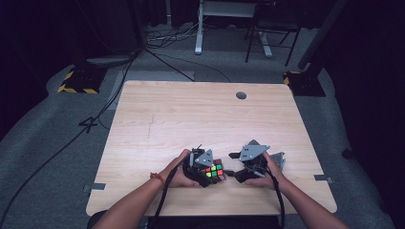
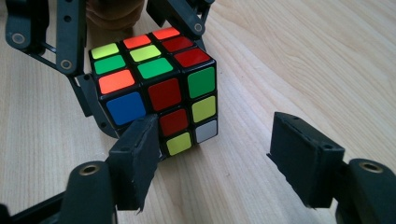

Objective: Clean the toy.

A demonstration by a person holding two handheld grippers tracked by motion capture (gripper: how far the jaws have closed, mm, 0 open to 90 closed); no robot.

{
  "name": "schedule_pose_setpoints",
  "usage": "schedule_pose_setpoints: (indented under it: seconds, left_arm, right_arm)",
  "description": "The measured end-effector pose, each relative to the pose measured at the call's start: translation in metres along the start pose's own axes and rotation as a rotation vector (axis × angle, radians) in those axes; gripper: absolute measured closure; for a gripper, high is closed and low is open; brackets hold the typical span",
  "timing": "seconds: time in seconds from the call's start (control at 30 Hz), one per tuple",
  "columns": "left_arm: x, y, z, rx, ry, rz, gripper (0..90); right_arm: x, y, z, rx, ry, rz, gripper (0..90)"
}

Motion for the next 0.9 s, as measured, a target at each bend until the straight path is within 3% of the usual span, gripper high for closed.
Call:
schedule_pose_setpoints:
  seconds: [0.2,0.3,0.67,0.9]
  left_arm:
    - [0.000,0.003,0.003,0.006,0.011,0.011,32.9]
    - [0.001,0.005,0.005,0.000,0.009,0.019,32.9]
    - [0.001,0.017,0.014,-0.028,-0.003,0.015,32.7]
    - [0.004,0.023,0.021,-0.040,0.017,0.017,32.4]
  right_arm:
    - [-0.007,-0.003,-0.006,0.020,0.016,-0.008,34.1]
    - [-0.011,-0.004,-0.012,0.043,0.015,-0.038,35.0]
    - [-0.024,-0.016,-0.034,0.011,0.080,-0.035,33.5]
    - [-0.032,-0.024,-0.047,-0.003,0.111,-0.029,34.1]
Point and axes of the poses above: each handheld gripper's, and its own axes: y roughly backward along the jaws, z roughly out of its underside, x roughly to its right, the point moved 6 cm from there along -y, roughly forward along the jaws, and after that the axes turned 15 degrees about -y, right-handed, at the moved point
